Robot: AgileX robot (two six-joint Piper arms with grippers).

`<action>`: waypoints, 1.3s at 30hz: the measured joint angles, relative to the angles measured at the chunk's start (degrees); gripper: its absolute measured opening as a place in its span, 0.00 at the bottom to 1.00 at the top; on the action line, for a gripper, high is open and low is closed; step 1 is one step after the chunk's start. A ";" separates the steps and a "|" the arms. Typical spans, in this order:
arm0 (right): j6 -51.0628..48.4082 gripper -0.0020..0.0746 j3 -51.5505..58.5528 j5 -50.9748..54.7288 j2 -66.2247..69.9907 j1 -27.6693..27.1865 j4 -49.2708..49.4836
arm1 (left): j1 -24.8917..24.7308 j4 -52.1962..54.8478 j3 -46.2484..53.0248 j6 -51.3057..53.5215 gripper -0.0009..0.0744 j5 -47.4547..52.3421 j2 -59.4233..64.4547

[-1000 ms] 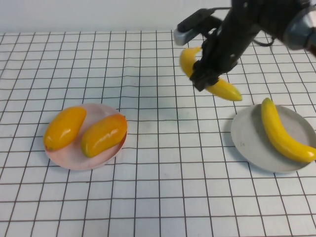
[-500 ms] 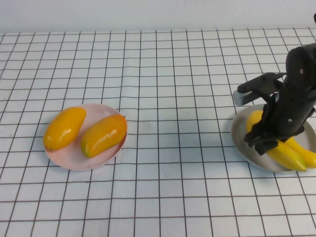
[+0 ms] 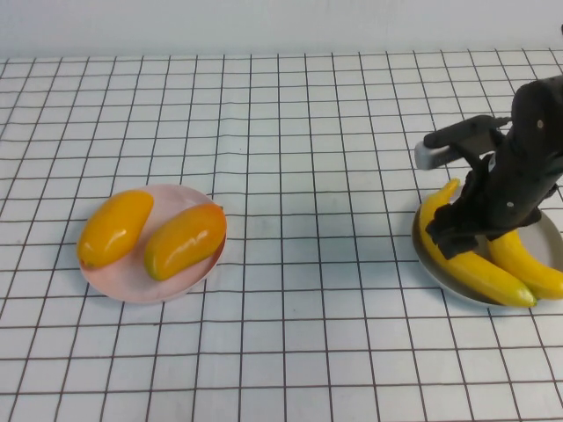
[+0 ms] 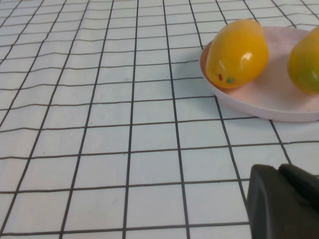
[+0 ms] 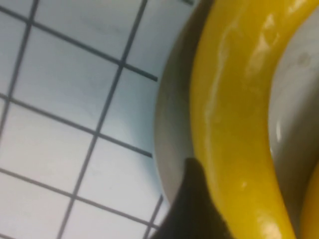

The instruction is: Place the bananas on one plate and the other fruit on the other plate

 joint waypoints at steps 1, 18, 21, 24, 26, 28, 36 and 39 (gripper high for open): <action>0.24 0.62 0.00 -0.68 -0.86 0.00 0.68 | 0.00 0.00 0.00 0.00 0.01 0.00 0.00; -17.31 0.01 26.10 -29.42 -50.20 0.00 24.56 | 0.00 0.00 0.00 0.00 0.01 0.00 0.00; -17.44 0.01 32.30 -30.80 -57.93 0.00 23.81 | 0.00 0.00 0.00 0.00 0.01 0.00 0.00; -17.44 0.01 37.30 -31.19 -64.16 -0.04 21.70 | 0.00 0.00 0.00 0.00 0.01 0.00 0.00; -17.44 0.01 40.62 -31.19 -68.34 -0.66 19.97 | 0.00 0.00 0.00 0.00 0.01 0.00 0.00; -17.14 0.01 44.43 -31.66 -71.82 -1.04 19.84 | 0.00 0.00 0.00 0.00 0.01 0.00 0.00; -17.45 0.01 57.54 -44.58 -85.42 -1.37 19.34 | 0.00 0.00 0.00 0.00 0.01 0.00 0.00; -17.45 0.01 61.19 -46.88 -89.04 -1.37 19.40 | 0.00 0.00 0.00 0.00 0.01 0.00 0.00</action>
